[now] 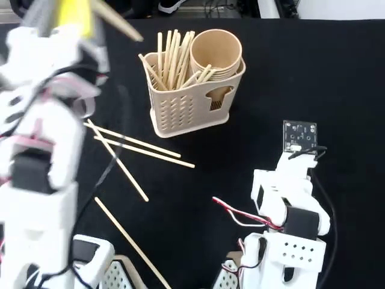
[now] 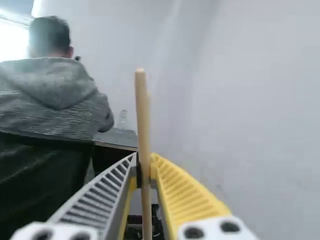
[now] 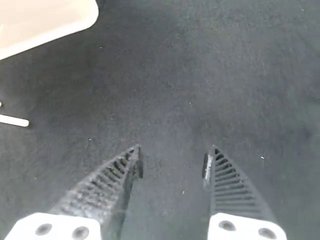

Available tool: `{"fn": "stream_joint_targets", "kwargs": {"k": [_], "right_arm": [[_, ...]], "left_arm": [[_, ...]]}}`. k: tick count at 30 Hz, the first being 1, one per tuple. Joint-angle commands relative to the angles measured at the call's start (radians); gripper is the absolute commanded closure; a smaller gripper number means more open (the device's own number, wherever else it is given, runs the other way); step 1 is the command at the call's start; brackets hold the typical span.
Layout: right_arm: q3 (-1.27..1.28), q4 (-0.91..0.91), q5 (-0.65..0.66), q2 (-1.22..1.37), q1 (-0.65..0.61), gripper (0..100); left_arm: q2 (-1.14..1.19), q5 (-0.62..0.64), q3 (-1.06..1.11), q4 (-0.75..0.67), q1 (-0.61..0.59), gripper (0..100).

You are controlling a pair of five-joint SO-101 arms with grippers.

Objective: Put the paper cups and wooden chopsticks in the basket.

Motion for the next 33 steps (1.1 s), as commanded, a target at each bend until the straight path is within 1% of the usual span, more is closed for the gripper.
{"fn": "stream_joint_targets", "kwargs": {"k": [1, 5, 9, 11, 14, 16, 17, 18, 20, 21, 22, 24, 28, 31, 33], "right_arm": [[-0.03, -0.015, -0.009, -0.01, 0.021, 79.0], [-0.03, -0.015, -0.009, -0.01, 0.021, 79.0], [-0.031, -0.015, -0.009, -0.01, 0.021, 79.0], [-0.031, -0.015, -0.009, -0.01, 0.021, 79.0], [-0.031, -0.015, -0.009, -0.01, 0.021, 79.0], [-0.031, -0.015, -0.009, -0.01, 0.021, 79.0], [-0.031, -0.017, -0.009, -0.01, 0.021, 79.0], [-0.031, -0.017, -0.009, -0.01, 0.021, 79.0], [-0.031, -0.017, -0.009, -0.01, 0.021, 79.0], [-0.031, -0.017, -0.009, -0.01, 0.021, 79.0], [-0.031, -0.017, -0.008, -0.01, 0.021, 79.0], [-0.03, -0.017, -0.005, -0.008, 0.021, 79.0], [-0.028, -0.031, -0.005, -0.002, 0.021, 79.0], [-0.028, -0.031, -0.002, -0.001, 0.023, 79.0], [-0.028, -0.029, -0.002, -0.001, 0.023, 79.0]], "left_arm": [[0.057, -0.133, 0.018, -0.098, 0.134, 97], [0.141, -0.282, 0.136, -0.183, 0.199, 97], [0.189, -0.379, 0.335, -0.299, 0.208, 97], [0.193, -0.407, 0.438, -0.361, 0.208, 97], [0.193, -0.408, 0.558, -0.43, 0.203, 97], [0.193, -0.404, 0.61, -0.445, 0.2, 97], [0.193, -0.382, 0.622, -0.442, 0.2, 97], [0.193, -0.339, 0.627, -0.442, 0.193, 96], [0.18, -0.207, 0.624, -0.422, 0.165, 89], [0.164, -0.132, 0.607, -0.384, 0.153, 85], [0.146, -0.069, 0.578, -0.313, 0.142, 83], [0.117, 0.017, 0.476, -0.101, 0.133, 80], [0.087, 0.129, 0.231, 0.339, 0.131, 72], [0.087, 0.284, 0.004, 0.672, 0.122, 68], [0.101, 0.43, -0.124, 0.85, 0.036, 66]]}}
